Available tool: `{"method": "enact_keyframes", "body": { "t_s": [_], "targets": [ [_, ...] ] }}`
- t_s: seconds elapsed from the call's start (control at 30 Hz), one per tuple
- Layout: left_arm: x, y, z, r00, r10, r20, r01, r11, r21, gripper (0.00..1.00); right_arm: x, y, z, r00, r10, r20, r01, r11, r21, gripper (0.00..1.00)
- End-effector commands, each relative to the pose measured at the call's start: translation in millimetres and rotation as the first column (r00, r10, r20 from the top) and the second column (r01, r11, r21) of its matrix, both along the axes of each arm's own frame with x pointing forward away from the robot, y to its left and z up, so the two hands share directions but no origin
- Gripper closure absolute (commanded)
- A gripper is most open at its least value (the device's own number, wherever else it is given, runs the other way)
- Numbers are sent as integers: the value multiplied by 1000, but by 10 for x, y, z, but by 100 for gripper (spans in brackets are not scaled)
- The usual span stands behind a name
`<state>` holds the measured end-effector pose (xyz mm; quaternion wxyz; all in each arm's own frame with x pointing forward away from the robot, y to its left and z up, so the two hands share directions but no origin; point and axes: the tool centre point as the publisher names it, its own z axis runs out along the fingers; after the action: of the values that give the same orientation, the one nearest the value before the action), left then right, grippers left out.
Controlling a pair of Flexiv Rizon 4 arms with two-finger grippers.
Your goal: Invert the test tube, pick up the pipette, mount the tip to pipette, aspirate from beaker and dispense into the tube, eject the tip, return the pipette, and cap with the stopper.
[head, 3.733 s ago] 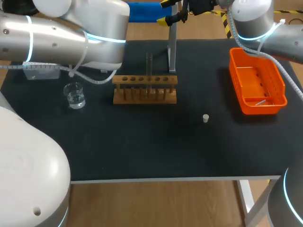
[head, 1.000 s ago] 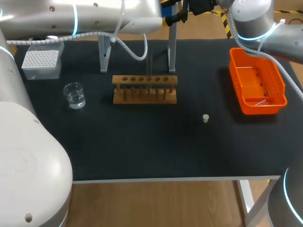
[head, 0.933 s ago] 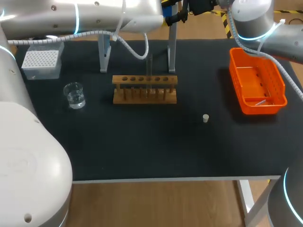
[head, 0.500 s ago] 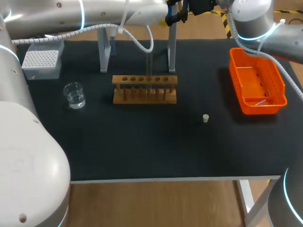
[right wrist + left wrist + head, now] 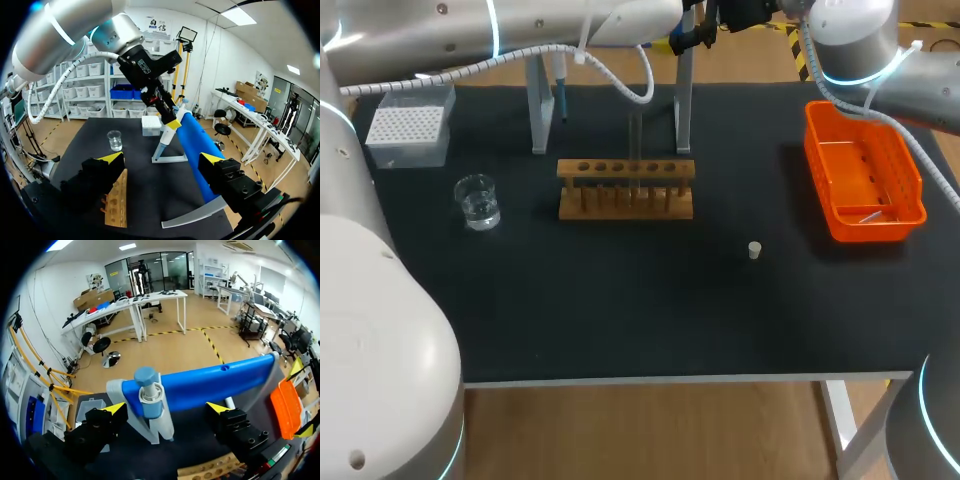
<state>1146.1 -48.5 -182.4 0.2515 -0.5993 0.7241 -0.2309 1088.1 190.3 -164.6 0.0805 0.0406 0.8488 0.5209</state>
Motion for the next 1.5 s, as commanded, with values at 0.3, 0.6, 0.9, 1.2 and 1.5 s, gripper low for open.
{"method": "enact_keyframes", "body": {
  "t_s": [0.3,0.6,0.9,1.2,1.5],
  "targets": [
    [-797,-130,236,978,-178,110,189,977,-98,0,13,-7,11,1000,4,-4,-4,1000,-5,0],
    [-1324,-323,364,857,-438,271,481,869,-117,0,13,-7,11,1000,4,-4,-4,1000,-5,0],
    [-1650,-562,386,683,-612,398,699,706,-113,0,13,-7,11,1000,4,-4,-4,1000,-5,0],
    [-1852,-739,271,586,-680,440,787,608,-107,0,13,-7,11,1000,4,-4,-4,1000,-5,0],
    [-1990,-891,37,535,-708,461,826,554,-109,0,13,-7,11,1000,4,-4,-4,1000,-5,0]
  ]
}}
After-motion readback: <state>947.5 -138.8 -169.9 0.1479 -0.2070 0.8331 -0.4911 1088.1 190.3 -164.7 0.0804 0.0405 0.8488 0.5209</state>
